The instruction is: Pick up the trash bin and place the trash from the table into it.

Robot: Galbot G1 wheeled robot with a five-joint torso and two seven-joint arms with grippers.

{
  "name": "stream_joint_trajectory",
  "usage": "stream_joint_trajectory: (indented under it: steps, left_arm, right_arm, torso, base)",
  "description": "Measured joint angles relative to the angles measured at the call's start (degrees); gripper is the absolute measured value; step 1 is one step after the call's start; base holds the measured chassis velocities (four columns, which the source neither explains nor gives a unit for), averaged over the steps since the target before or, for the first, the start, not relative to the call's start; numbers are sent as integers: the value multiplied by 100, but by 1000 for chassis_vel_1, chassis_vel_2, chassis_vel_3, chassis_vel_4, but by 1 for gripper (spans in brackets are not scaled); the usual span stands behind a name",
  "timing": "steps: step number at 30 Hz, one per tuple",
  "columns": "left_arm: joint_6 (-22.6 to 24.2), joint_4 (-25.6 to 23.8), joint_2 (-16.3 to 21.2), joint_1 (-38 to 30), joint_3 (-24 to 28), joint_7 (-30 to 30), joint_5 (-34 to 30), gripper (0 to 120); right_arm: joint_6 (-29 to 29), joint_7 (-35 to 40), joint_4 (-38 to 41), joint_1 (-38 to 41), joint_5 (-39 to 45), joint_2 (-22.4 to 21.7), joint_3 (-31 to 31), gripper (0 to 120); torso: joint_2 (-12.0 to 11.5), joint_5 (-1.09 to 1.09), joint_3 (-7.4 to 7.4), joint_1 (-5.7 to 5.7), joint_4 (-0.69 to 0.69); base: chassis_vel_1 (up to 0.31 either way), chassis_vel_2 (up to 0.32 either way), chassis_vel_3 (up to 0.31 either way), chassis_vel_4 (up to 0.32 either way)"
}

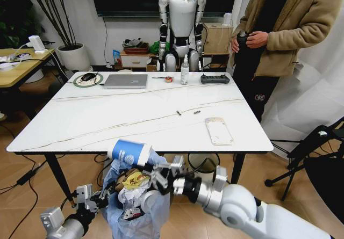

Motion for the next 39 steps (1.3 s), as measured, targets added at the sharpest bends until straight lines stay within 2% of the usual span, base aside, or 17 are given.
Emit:
stream_joint_trajectory:
  steps: [3, 8, 11, 13, 15, 16, 17, 20, 22, 23, 24, 27, 28, 31, 34, 38, 39]
  left_arm:
    - [6, -16, 0, 2, -9, -7, -16, 0]
    - [16, -23, 6, -22, -10, -22, -32, 0]
    - [19, -23, 20, -33, -3, -24, -35, 0]
    - [21, -23, 36, -47, 0, -27, -44, 0]
    - [26, -23, 45, -58, 4, -36, -60, 0]
    - [31, -23, 47, -62, 8, -43, -73, 0]
    - [31, -23, 47, -62, 8, -43, -73, 0]
    - [39, 0, 50, -51, 17, -55, -92, 0]
    - [35, 52, 46, 5, 16, -55, -76, 0]
    - [21, 83, 25, 60, 10, -44, -30, 0]
    - [21, 83, 25, 60, 10, -44, -30, 0]
    - [1, 87, -17, 96, -16, -26, 18, 0]
    - [-5, 68, -21, 112, -43, -23, 26, 0]
    - [-13, -22, -20, 165, -117, -15, 27, 0]
    - [-15, -62, -21, 190, -142, -14, 26, 0]
    - [-21, -141, -29, 241, -197, -10, 26, 0]
    - [-21, -141, -29, 241, -197, -10, 26, 0]
  right_arm:
    - [-5, 15, 0, -90, -85, -30, 21, 5]
    - [-17, 89, 47, -428, -338, -192, 228, 28]
    - [-17, 112, 63, -544, -425, -252, 352, 32]
    - [-17, 128, 95, -635, -455, -300, 471, 43]
    - [-16, 140, 125, -705, -465, -330, 576, 48]
    - [-16, 151, 146, -754, -468, -340, 664, 56]
    - [-16, 151, 146, -754, -468, -340, 664, 56]
    - [-14, 237, 227, -834, -468, -323, 960, 69]
    - [-22, 458, 272, -774, -439, -184, 1215, 77]
    - [-166, 913, 193, -588, -402, 25, 1411, 81]
    - [-166, 913, 193, -588, -402, 25, 1411, 81]
    - [-523, 1763, -241, -276, -338, 397, 1677, 94]
    - [-771, 2219, -621, -83, -314, 569, 1800, 98]
    - [-772, 2599, -1520, 505, -220, 893, 1965, 100]
    - [-810, 2735, -1879, 816, -153, 1036, 1979, 100]
    - [-1537, 3102, -2881, 1586, -200, 1575, 1995, 100]
    - [-1537, 3102, -2881, 1586, -200, 1575, 1995, 100]
  torso:
    - [0, 0, 0, 0, 0]
    - [0, 0, 0, 1, -1]
    - [-1, 0, 0, 1, -1]
    - [-1, 0, 0, 1, -1]
    - [-1, 0, 0, 1, -1]
    - [-1, 0, 0, 1, -1]
    - [-1, 0, 0, 1, -1]
    - [-1, 0, 0, 1, -2]
    - [-1, 0, 0, 1, -2]
    - [-1, 0, 0, 0, 0]
    - [-1, 0, 0, 0, 0]
    - [-1, 0, 0, 1, 1]
    - [-1, 0, 1, 1, 0]
    - [-1, 0, 1, 1, -1]
    - [-1, 1, 1, 1, -1]
    - [-2, 0, 1, 1, 1]
    - [-2, 0, 1, 1, 1]
  base:
    - [0, 0, 0, 0]
    - [0, 0, 0, 0]
    - [0, 0, 0, 0]
    - [0, 0, 0, 0]
    - [0, 0, 0, 0]
    - [0, 0, 0, 0]
    - [0, 0, 0, 0]
    - [0, 0, 0, 0]
    - [0, 0, 0, 0]
    - [0, 0, 0, 0]
    - [0, 0, 0, 0]
    - [0, 0, 0, 0]
    - [0, 0, 0, 0]
    - [0, 0, 0, 0]
    - [0, 0, 0, 0]
    - [0, 0, 0, 0]
    - [0, 0, 0, 0]
